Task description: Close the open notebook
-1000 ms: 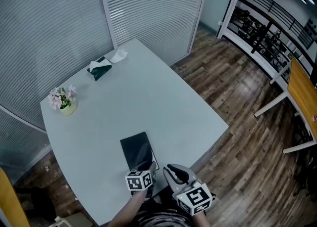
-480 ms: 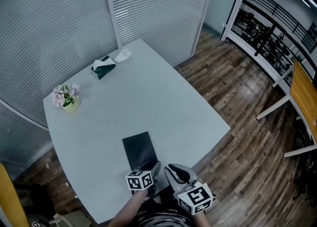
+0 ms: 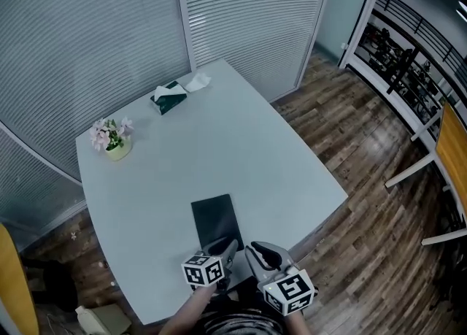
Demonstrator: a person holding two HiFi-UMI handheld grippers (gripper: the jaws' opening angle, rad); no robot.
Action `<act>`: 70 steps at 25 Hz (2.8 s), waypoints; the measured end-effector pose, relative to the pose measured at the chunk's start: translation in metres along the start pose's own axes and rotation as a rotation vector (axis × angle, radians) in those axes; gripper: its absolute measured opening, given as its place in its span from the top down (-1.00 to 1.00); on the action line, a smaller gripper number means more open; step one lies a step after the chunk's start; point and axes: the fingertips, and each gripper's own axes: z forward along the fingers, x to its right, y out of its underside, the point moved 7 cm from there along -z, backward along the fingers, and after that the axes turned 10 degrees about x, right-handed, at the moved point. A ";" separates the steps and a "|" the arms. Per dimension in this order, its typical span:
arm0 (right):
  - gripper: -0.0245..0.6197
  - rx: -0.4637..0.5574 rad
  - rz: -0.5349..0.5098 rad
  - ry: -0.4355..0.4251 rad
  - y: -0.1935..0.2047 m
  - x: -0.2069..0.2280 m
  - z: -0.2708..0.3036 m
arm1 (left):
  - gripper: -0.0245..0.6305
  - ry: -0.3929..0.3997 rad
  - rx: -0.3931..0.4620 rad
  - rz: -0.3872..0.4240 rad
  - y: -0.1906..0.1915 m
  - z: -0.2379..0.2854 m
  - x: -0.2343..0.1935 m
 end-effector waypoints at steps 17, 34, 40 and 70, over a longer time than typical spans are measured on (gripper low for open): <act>0.76 -0.034 -0.038 -0.097 0.004 -0.024 0.025 | 0.85 0.049 0.177 0.135 -0.047 -0.069 0.032; 0.93 0.019 -0.095 -0.217 -0.019 -0.062 0.045 | 0.91 0.044 0.385 0.348 -0.106 -0.131 0.079; 0.93 0.087 -0.132 -0.269 -0.045 -0.076 0.053 | 0.91 -0.011 0.471 0.418 -0.126 -0.150 0.088; 0.93 0.158 -0.236 -0.421 -0.089 -0.118 0.062 | 0.91 -0.120 0.580 0.484 -0.163 -0.187 0.093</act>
